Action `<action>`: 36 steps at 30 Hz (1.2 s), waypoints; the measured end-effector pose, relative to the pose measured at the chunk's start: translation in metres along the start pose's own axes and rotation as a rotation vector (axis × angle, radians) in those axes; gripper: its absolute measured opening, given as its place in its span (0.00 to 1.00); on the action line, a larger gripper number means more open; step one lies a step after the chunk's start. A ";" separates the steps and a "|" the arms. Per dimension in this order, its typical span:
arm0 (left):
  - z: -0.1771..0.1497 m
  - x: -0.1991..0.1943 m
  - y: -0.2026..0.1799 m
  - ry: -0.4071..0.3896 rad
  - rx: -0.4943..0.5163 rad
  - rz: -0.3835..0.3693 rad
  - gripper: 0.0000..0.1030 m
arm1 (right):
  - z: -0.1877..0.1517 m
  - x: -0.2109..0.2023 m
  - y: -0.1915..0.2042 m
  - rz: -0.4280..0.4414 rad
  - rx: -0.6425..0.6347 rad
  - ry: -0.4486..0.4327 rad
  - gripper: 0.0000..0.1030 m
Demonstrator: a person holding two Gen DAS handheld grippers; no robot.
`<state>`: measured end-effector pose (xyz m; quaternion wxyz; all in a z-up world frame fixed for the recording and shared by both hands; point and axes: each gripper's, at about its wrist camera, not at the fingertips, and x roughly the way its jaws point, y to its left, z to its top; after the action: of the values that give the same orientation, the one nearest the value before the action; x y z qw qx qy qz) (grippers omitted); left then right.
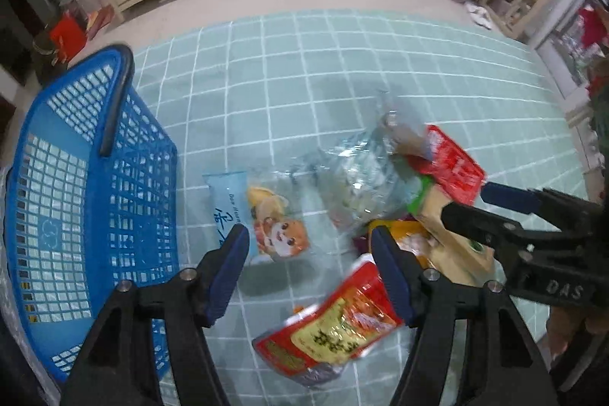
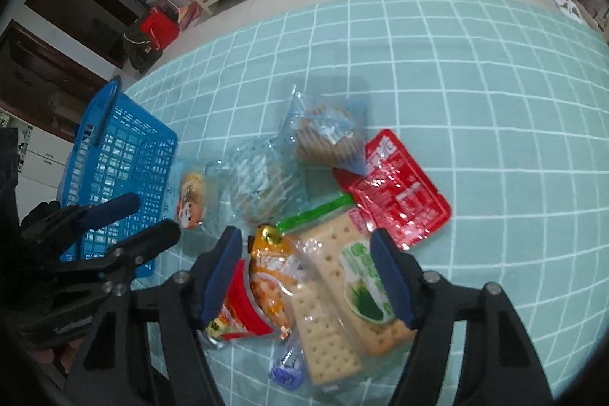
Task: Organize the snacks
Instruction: 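Lower both tools toward the snack pile, left toward the blue-labelled bread bag, then grasp the blue-labelled bread bag with the left gripper while the right gripper approaches the striped biscuit bag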
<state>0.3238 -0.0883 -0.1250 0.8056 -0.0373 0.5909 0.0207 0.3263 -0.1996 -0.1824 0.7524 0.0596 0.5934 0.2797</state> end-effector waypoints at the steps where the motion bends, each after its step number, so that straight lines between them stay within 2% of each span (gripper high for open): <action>1: 0.002 0.005 0.003 0.004 -0.015 0.002 0.62 | 0.003 0.004 -0.001 0.003 -0.003 0.003 0.69; 5: 0.008 0.018 0.010 0.018 -0.044 0.032 0.62 | 0.013 0.017 -0.005 -0.010 0.000 0.016 0.61; 8: 0.016 0.025 0.014 0.001 -0.051 0.063 0.62 | 0.017 0.022 -0.006 0.012 0.001 0.015 0.60; 13: 0.022 0.051 0.016 0.052 -0.035 0.085 0.63 | 0.018 0.028 -0.005 0.011 -0.018 0.019 0.61; 17: 0.024 0.061 0.020 0.065 -0.065 0.109 0.63 | 0.019 0.032 -0.006 0.017 -0.016 0.029 0.61; 21: 0.031 0.073 0.023 0.062 -0.048 0.152 0.66 | 0.022 0.039 -0.004 0.014 -0.018 0.033 0.61; 25: 0.041 0.087 0.028 0.089 -0.066 0.139 0.67 | 0.022 0.038 -0.005 0.014 -0.013 0.032 0.61; 29: 0.034 0.099 0.034 0.096 -0.062 0.128 0.67 | 0.020 0.038 -0.004 0.003 -0.020 0.037 0.61; 32: 0.027 0.104 0.042 0.094 -0.093 0.083 0.62 | 0.018 0.037 -0.004 0.002 -0.015 0.038 0.61; 36: 0.018 0.107 0.056 0.062 -0.137 0.009 0.61 | 0.015 0.033 -0.007 -0.009 -0.007 0.043 0.61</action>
<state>0.3689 -0.0322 -0.2238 0.7825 -0.0905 0.6128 0.0637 0.3470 -0.1859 -0.2097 0.7408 0.0481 0.6087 0.2799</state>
